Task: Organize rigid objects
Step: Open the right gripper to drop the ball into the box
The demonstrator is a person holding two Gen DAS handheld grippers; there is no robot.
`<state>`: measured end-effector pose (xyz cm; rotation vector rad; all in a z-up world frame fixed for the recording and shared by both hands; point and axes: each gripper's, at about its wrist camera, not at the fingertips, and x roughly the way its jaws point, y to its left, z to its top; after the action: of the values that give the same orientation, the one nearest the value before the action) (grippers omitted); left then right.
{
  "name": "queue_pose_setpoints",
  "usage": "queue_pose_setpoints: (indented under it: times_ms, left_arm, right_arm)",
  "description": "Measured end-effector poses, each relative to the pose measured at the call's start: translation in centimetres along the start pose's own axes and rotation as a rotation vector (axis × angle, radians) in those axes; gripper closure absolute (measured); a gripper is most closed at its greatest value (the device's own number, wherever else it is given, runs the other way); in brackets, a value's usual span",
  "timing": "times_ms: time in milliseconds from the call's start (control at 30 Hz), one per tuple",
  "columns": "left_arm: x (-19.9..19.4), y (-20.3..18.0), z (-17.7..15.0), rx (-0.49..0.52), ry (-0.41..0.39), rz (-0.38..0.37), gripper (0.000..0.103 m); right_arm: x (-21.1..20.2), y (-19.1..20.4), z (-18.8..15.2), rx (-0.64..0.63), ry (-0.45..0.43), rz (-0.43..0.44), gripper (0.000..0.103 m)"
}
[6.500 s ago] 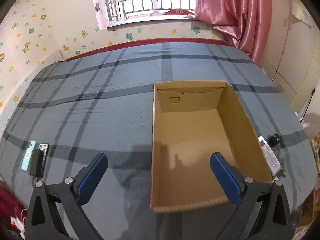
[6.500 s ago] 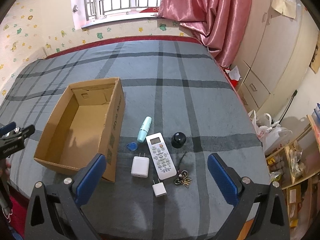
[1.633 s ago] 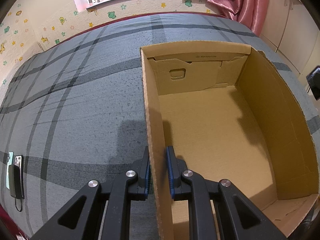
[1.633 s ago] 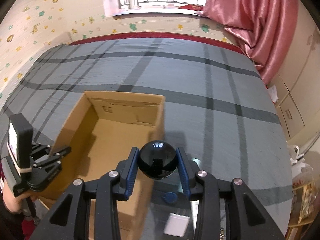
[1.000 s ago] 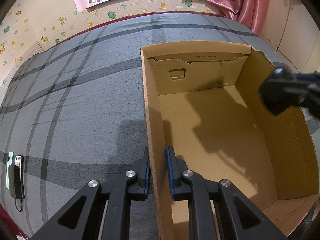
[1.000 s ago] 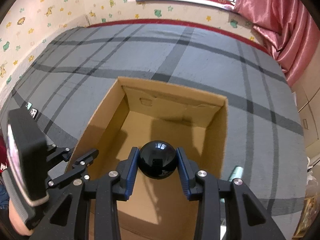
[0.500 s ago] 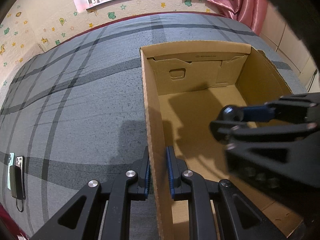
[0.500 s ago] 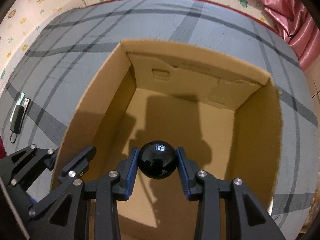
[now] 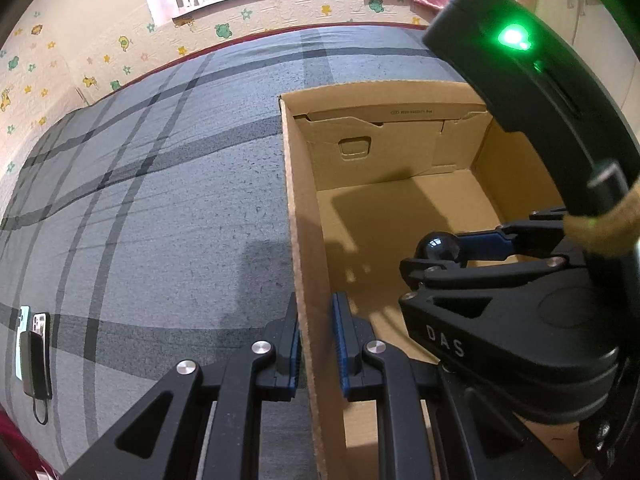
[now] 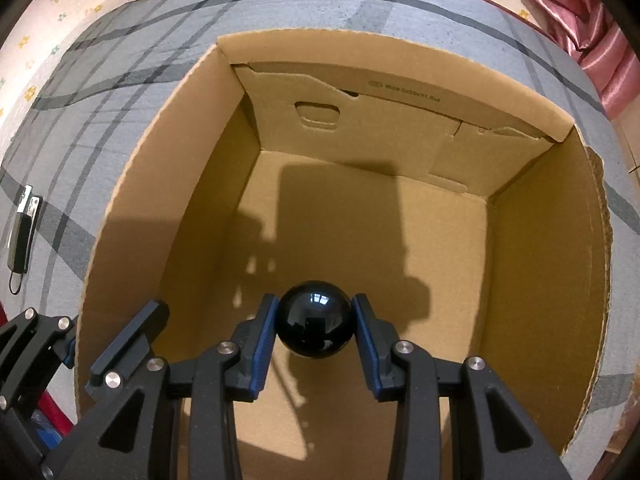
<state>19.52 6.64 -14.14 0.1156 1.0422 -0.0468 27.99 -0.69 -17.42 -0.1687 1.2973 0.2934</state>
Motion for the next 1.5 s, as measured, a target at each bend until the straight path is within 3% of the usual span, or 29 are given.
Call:
queue_pose_setpoints:
  times_ms: [133,233,633,833,900,1300,1500]
  left_arm:
    - [0.0,0.0,0.0,0.0,0.002,0.001,0.088]
    - [0.0,-0.1,0.0,0.0,-0.001,0.004,0.088]
    - [0.0,-0.2,0.0,0.004,-0.001,0.01,0.088]
    - [0.0,-0.2,0.0,0.0,-0.002,0.011,0.088]
    - [0.1,0.0,0.0,-0.003,-0.001,0.008,0.088]
    - [0.1,-0.4,0.1,0.008,0.002,0.02,0.088]
    - [0.1,-0.4,0.1,0.009,0.001,0.022,0.088]
  right_arm:
    - [-0.2,0.0,0.1,-0.005,-0.012,0.0,0.062]
    - [-0.6,-0.5,0.1,0.009,-0.026,0.001,0.051]
    - [-3.2,-1.7,0.4,0.022,-0.084,0.003,0.042]
    - [-5.6,-1.7,0.3,0.021,-0.143,0.001,0.032]
    - [-6.4,-1.9,0.5,0.027,-0.162,-0.014,0.022]
    - [-10.5,-4.7,0.3,0.055,-0.251,-0.053,0.002]
    - [-12.3,-6.4,-0.2,0.064,-0.287,-0.057,0.0]
